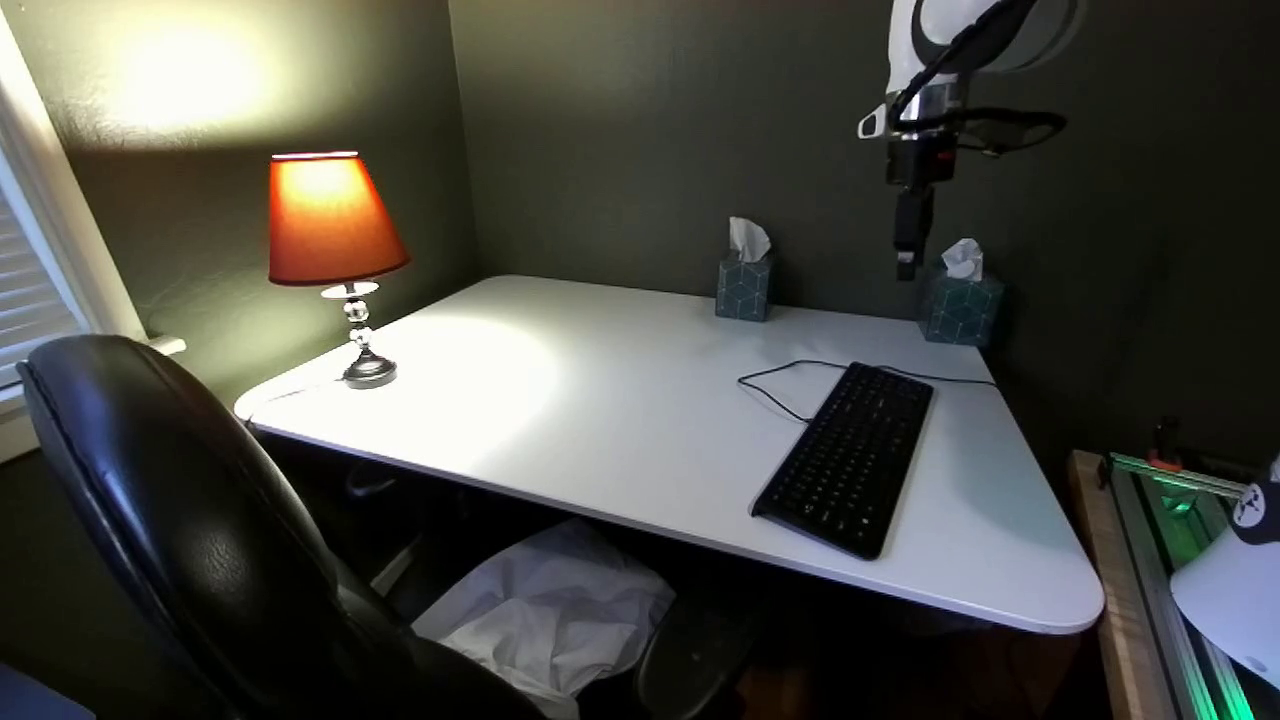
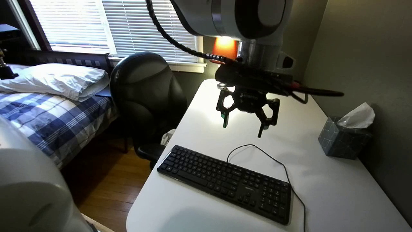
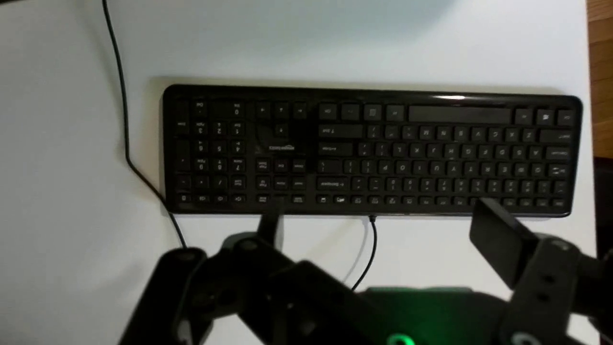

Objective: Press a key on the keyboard

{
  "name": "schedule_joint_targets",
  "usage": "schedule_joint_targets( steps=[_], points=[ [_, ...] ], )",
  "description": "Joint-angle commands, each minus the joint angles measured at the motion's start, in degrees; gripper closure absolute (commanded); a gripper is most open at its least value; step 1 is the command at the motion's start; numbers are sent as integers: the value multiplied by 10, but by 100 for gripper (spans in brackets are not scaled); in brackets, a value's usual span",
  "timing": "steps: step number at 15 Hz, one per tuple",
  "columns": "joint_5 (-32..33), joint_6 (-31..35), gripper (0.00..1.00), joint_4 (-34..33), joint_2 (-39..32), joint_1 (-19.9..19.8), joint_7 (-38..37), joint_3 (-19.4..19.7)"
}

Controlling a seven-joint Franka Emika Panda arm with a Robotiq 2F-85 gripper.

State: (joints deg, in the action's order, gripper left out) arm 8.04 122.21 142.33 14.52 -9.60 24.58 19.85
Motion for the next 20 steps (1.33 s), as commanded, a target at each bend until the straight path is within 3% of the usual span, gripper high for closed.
schedule_joint_targets(
  steps=[1, 5, 6, 7, 15, 17, 20],
  points=[
    [14, 109, 0, 31, -49, -14, 10, -9],
    [21, 210, 0, 56, -113, -28, 1, -9],
    [22, 225, 25, 58, -128, -32, 0, -9],
    [22, 244, 26, 61, -143, -37, -1, -9],
    [22, 275, 89, 55, -215, -65, -5, -13],
    [22, 276, 99, 54, -225, -66, -9, -14],
    [26, 272, 100, 47, -238, -67, -16, -14]
  ],
)
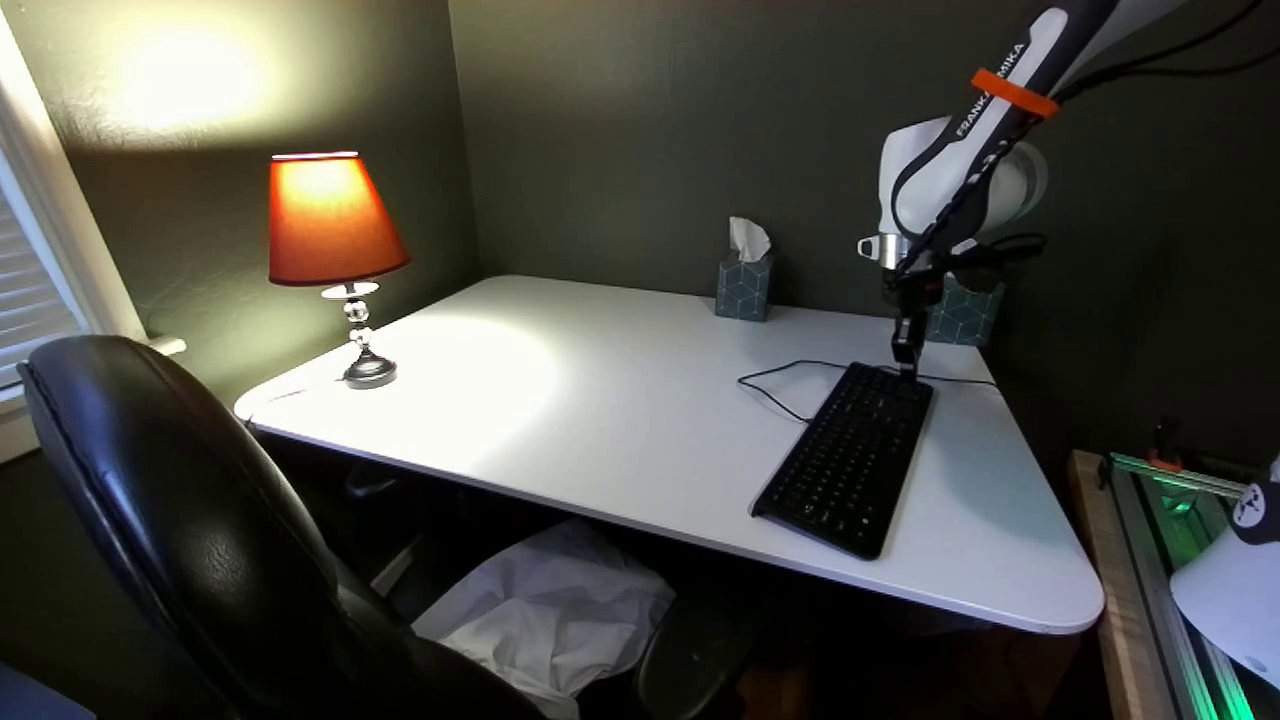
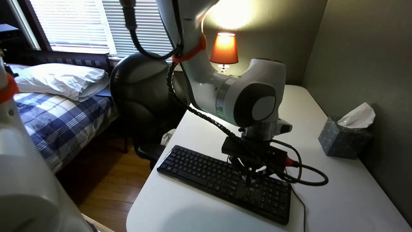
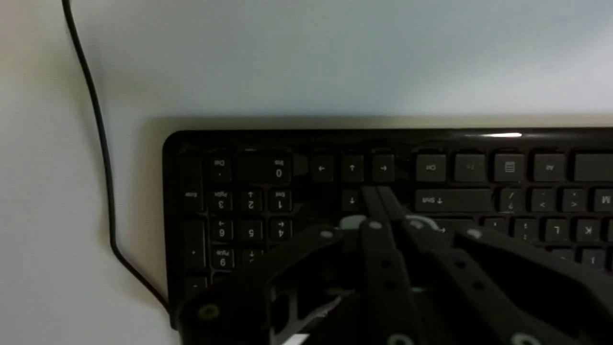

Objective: Press a key on the keyboard

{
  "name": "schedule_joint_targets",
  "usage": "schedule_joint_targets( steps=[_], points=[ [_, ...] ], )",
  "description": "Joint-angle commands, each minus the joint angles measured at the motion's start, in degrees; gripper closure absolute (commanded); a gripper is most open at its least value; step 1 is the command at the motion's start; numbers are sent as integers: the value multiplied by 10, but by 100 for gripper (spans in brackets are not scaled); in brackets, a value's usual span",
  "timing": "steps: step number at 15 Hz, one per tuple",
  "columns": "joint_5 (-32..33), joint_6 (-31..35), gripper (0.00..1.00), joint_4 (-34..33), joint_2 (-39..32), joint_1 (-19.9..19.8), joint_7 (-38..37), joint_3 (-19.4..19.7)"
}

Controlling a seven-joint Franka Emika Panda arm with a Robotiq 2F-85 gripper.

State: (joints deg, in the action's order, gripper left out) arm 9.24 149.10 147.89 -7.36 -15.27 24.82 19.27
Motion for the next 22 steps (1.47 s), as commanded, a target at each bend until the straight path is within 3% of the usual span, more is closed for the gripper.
schedule_joint_targets(
  steps=[1, 22],
  points=[
    [14, 1, 100, -12, -24, -11, -21, -8],
    [11, -3, 100, -61, -105, -16, -45, -26]
  ],
)
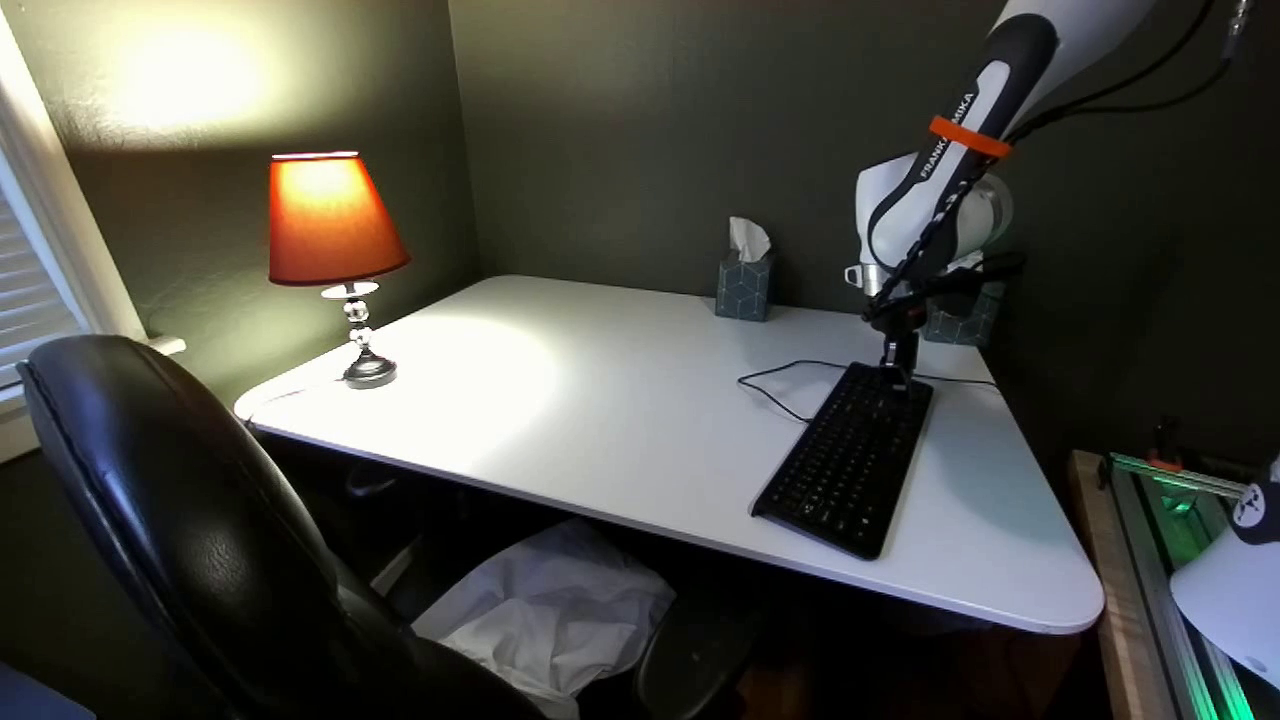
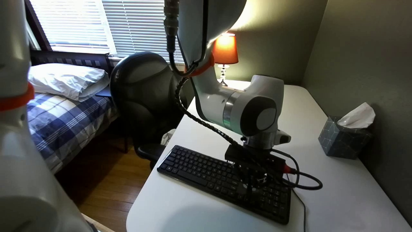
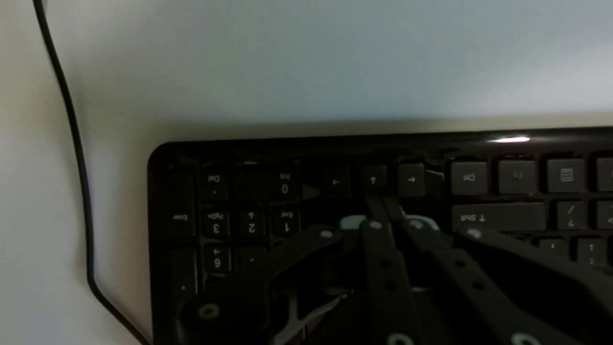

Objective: Press a key on the keyboard

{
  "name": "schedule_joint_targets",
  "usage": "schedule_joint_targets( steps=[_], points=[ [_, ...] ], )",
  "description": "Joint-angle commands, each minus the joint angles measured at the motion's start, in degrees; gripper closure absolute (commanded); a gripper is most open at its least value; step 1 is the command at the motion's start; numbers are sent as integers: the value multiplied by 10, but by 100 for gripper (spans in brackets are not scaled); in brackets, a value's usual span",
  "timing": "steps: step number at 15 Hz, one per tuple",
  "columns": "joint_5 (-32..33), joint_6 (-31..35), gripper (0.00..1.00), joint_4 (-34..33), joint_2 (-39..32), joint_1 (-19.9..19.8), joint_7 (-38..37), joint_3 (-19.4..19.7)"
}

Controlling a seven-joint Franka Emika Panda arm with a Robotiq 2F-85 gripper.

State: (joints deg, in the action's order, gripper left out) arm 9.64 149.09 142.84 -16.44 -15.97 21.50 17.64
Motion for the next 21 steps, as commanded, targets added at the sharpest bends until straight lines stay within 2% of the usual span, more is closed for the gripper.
schedule_joint_targets(
  steps=[1, 21],
  points=[
    [5, -3, 100, -12, -16, -10, -10, -11],
    [6, -9, 100, -32, -38, -9, -16, -21]
  ],
)
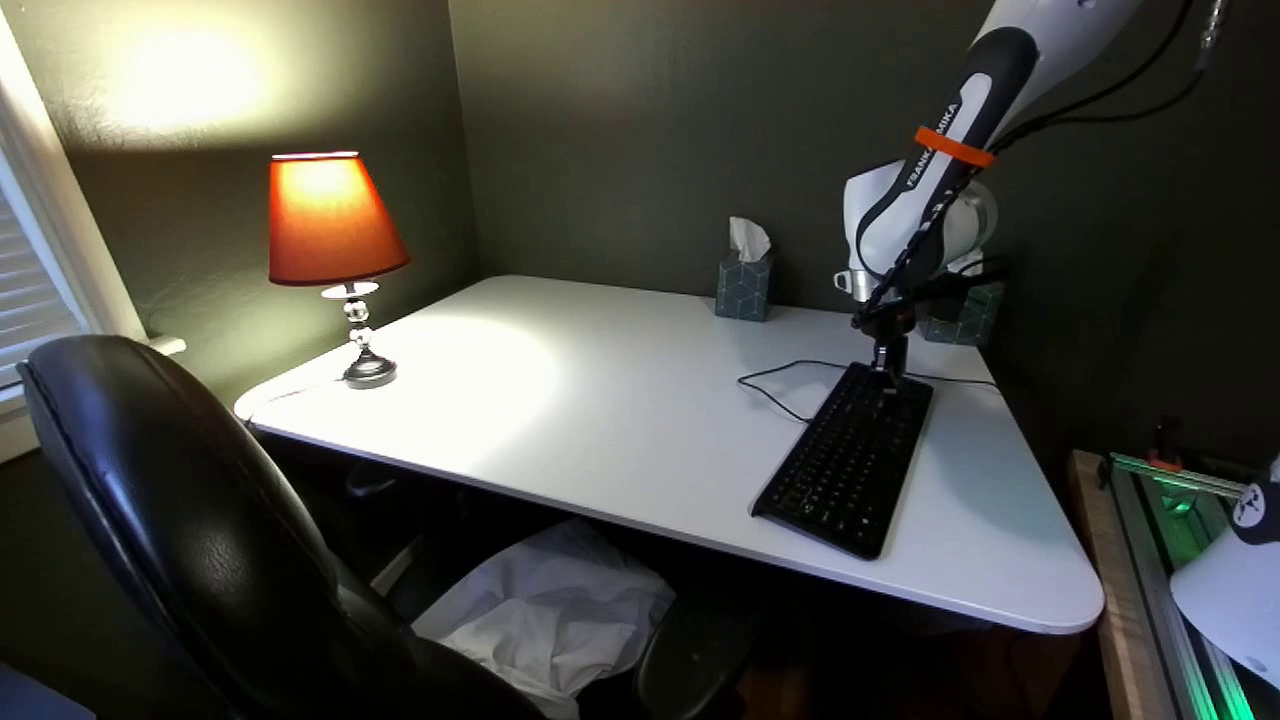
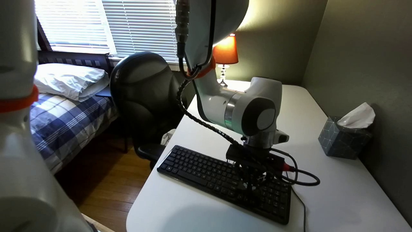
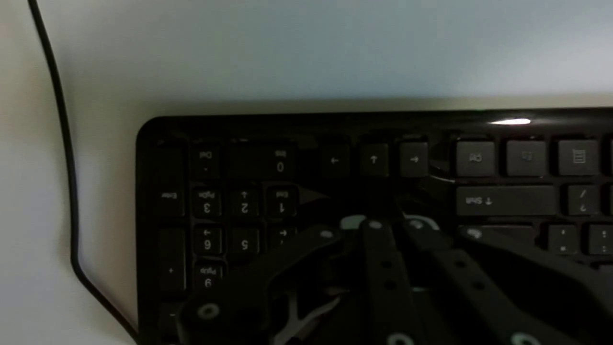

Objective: Press a key on the keyboard

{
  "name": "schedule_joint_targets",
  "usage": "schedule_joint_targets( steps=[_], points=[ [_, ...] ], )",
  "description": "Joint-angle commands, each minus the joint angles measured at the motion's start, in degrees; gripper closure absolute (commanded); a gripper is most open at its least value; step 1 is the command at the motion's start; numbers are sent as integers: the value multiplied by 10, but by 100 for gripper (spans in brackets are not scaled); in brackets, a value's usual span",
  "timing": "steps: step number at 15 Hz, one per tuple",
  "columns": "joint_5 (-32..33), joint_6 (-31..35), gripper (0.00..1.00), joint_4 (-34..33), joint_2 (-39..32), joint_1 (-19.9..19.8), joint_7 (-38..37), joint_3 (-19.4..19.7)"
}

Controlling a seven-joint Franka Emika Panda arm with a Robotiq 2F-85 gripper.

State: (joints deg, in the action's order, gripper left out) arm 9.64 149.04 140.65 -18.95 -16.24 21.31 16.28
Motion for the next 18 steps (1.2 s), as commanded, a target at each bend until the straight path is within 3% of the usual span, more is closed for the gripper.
schedule_joint_targets(
  steps=[1, 18],
  points=[
    [6, -8, 100, -11, -13, -6, -15, -7],
    [13, -2, 100, 15, 31, -14, -6, 2]
  ],
)
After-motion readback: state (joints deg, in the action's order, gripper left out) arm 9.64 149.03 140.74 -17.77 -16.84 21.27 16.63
